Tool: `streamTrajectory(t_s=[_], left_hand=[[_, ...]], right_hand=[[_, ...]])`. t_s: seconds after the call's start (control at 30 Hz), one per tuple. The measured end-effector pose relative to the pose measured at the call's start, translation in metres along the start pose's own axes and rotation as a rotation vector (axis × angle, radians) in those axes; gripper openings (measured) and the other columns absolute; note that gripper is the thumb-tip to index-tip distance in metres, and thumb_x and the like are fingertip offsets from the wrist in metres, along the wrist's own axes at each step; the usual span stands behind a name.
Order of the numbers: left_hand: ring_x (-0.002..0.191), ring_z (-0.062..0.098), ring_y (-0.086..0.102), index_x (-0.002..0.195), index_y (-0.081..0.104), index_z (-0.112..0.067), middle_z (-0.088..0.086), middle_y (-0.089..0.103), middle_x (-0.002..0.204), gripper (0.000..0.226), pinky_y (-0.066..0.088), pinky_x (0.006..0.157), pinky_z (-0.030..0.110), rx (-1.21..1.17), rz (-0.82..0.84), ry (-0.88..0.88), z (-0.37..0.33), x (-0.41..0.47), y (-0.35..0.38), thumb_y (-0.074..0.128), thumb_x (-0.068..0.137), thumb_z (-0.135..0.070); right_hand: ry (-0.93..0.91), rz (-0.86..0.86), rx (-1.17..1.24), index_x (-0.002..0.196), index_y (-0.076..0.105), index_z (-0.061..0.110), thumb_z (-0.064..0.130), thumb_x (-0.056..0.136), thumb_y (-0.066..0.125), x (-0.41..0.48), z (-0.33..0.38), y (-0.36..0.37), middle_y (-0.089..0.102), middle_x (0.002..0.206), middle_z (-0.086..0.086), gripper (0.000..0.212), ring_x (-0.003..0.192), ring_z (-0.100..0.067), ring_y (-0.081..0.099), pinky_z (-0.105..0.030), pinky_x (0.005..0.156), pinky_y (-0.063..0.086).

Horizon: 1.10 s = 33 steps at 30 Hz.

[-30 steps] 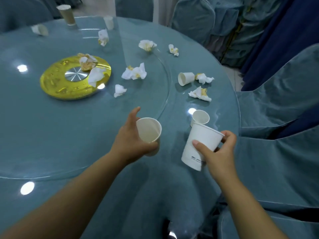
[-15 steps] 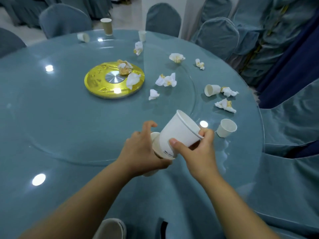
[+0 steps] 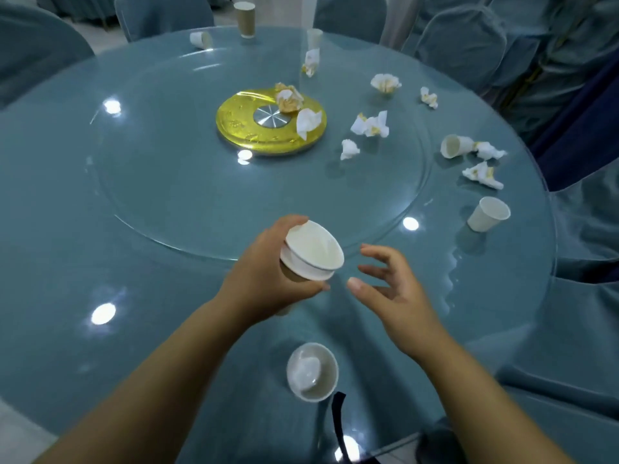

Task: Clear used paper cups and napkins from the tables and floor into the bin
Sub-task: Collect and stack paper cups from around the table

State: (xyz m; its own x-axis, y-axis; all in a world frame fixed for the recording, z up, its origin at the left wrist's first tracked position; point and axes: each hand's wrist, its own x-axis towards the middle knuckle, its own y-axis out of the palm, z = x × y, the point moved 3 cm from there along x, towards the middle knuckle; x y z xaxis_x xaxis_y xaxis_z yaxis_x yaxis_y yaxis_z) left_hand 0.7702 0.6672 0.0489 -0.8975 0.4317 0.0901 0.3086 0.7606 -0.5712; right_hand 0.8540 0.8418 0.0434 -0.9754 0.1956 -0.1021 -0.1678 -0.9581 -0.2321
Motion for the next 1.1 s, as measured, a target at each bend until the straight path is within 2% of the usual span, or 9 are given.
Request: streamTrajectory(t_s=[0.1, 0.2, 0.33, 0.4, 0.5, 0.57, 0.73, 0.9, 1.1], left_hand=[[0.103, 0.0, 0.047, 0.114, 0.04, -0.04, -0.035, 0.045, 0.109, 0.078, 0.036, 0.084, 0.008, -0.03, -0.051, -0.07, 0.024, -0.024, -0.013, 0.081, 0.048, -0.047], [0.103, 0.008, 0.05, 0.113, 0.042, -0.035, -0.02, 0.052, 0.108, 0.079, 0.038, 0.084, 0.02, -0.042, -0.127, -0.144, 0.046, -0.047, -0.022, 0.091, 0.051, -0.036], [0.101, 0.012, 0.052, 0.112, 0.044, -0.033, -0.009, 0.053, 0.11, 0.078, 0.037, 0.082, 0.021, -0.071, -0.219, -0.207, 0.058, -0.073, -0.028, 0.092, 0.052, -0.028], [0.103, 0.012, 0.051, 0.111, 0.044, -0.034, -0.009, 0.053, 0.113, 0.078, 0.038, 0.083, 0.022, -0.094, -0.266, -0.236, 0.062, -0.086, -0.03, 0.092, 0.05, -0.033], [0.108, 0.014, 0.051, 0.111, 0.046, -0.034, -0.002, 0.054, 0.118, 0.079, 0.041, 0.087, 0.025, -0.088, -0.375, -0.276, 0.063, -0.107, -0.032, 0.088, 0.045, -0.044], [0.109, 0.014, 0.049, 0.112, 0.047, -0.031, -0.001, 0.053, 0.121, 0.078, 0.039, 0.089, 0.024, -0.079, -0.458, -0.323, 0.061, -0.124, -0.034, 0.092, 0.048, -0.035], [0.109, 0.017, 0.049, 0.115, 0.045, -0.036, -0.004, 0.05, 0.12, 0.076, 0.042, 0.087, 0.031, -0.085, -0.629, -0.467, 0.056, -0.182, -0.033, 0.091, 0.054, -0.034], [0.106, 0.014, 0.05, 0.117, 0.043, -0.033, -0.007, 0.051, 0.117, 0.075, 0.039, 0.079, 0.019, -0.077, -0.828, -0.558, 0.04, -0.259, -0.038, 0.088, 0.057, -0.028], [0.097, -0.001, 0.051, 0.115, 0.042, -0.035, -0.028, 0.048, 0.105, 0.08, 0.038, 0.073, 0.014, -0.12, -1.051, -0.714, 0.021, -0.377, -0.05, 0.086, 0.05, -0.049]], right_hand=[[0.057, 0.086, -0.181, 0.109, 0.049, 0.045, 0.035, 0.073, 0.078, -0.023, -0.009, 0.017, 0.052, 0.119, 0.029, 0.047, 0.114, 0.007, 0.049, -0.029, 0.096, 0.046], [0.08, 0.328, -0.387, 0.129, 0.039, 0.043, 0.039, 0.068, 0.082, -0.045, -0.021, 0.036, 0.039, 0.137, 0.022, 0.074, 0.124, 0.008, 0.037, -0.026, 0.108, 0.035], [0.014, 0.547, -0.615, 0.147, 0.02, 0.035, 0.046, 0.063, 0.083, -0.059, -0.033, 0.054, 0.017, 0.149, 0.017, 0.105, 0.139, 0.001, 0.012, -0.018, 0.114, 0.011], [-0.019, 0.594, -0.687, 0.148, 0.018, 0.032, 0.044, 0.066, 0.082, -0.06, -0.039, 0.061, 0.017, 0.151, 0.013, 0.104, 0.141, -0.003, 0.013, -0.014, 0.111, 0.008], [-0.067, 0.549, -0.68, 0.144, 0.029, 0.026, 0.032, 0.073, 0.08, -0.057, -0.048, 0.067, 0.033, 0.145, 0.005, 0.088, 0.134, -0.009, 0.03, -0.003, 0.1, 0.015], [-0.093, 0.509, -0.649, 0.141, 0.035, 0.026, 0.028, 0.074, 0.079, -0.054, -0.053, 0.068, 0.041, 0.137, 0.003, 0.08, 0.128, -0.011, 0.039, 0.003, 0.092, 0.018], [-0.124, 0.48, -0.648, 0.138, 0.04, 0.026, 0.029, 0.075, 0.077, -0.05, -0.057, 0.073, 0.046, 0.134, 0.001, 0.074, 0.123, -0.014, 0.043, -0.014, 0.096, 0.029], [-0.171, 0.498, -0.538, 0.136, 0.043, 0.027, 0.029, 0.075, 0.076, -0.061, -0.038, 0.099, 0.045, 0.135, 0.006, 0.069, 0.119, -0.008, 0.043, -0.017, 0.097, 0.029], [-0.255, 0.718, -0.43, 0.133, 0.045, 0.031, 0.032, 0.071, 0.079, -0.117, -0.003, 0.173, 0.049, 0.131, 0.011, 0.071, 0.119, -0.008, 0.047, -0.026, 0.101, 0.037]])
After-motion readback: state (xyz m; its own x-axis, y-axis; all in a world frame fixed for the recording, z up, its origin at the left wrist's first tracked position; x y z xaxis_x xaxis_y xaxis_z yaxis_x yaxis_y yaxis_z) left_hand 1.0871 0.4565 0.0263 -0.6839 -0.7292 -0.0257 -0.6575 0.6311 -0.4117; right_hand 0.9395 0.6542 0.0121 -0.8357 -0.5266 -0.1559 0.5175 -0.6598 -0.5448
